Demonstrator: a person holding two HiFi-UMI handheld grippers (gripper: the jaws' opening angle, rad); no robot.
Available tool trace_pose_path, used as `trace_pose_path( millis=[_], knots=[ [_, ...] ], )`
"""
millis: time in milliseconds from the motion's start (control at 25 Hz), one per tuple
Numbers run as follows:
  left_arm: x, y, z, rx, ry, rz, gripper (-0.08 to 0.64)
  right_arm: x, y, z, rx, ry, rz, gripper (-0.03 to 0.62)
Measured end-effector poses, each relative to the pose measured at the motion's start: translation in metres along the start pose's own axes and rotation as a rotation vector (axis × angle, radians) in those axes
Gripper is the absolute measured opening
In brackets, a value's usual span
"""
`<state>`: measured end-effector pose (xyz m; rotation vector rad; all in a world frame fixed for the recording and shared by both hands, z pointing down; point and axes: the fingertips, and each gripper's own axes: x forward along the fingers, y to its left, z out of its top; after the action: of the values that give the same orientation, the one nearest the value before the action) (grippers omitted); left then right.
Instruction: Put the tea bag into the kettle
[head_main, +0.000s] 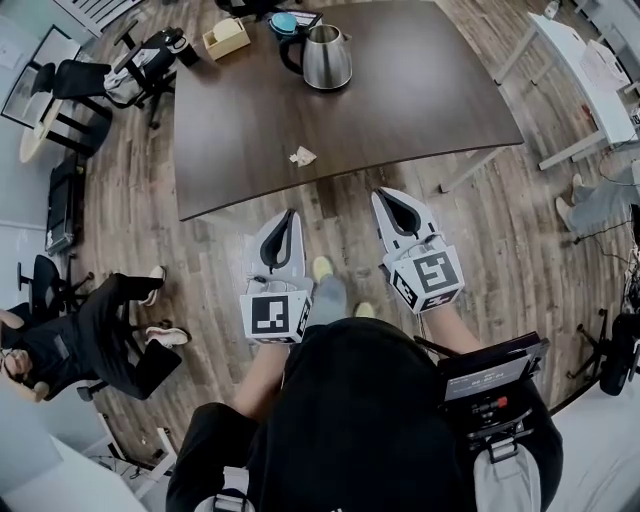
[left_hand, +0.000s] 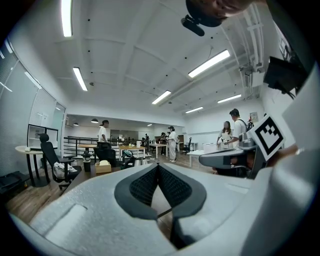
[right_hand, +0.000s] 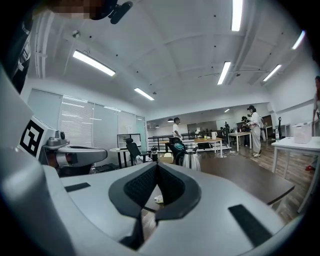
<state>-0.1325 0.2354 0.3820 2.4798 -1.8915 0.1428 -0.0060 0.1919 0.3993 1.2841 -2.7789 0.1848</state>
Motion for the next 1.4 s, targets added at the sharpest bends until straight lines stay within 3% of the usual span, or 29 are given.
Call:
trace_pose_path(
  millis=[840,1160,1400],
  knots=[
    [0.079,0.102,0.004,-0.031,-0.01,-0.05,0.002,0.126,-0.011,0.028,-0.041,0.02,-0.065,0.008],
    [0.103,0.117,0.001,-0.041,-0.001,-0.09,0.002,0.151,-0.02,0.029,-0.037,0.03,-0.097,0.008],
    [0.129,0.103,-0.003,-0.042,0.021,-0.113,0.002,0.154,-0.049,0.027,-0.021,0.038,-0.115,0.008]
  ],
)
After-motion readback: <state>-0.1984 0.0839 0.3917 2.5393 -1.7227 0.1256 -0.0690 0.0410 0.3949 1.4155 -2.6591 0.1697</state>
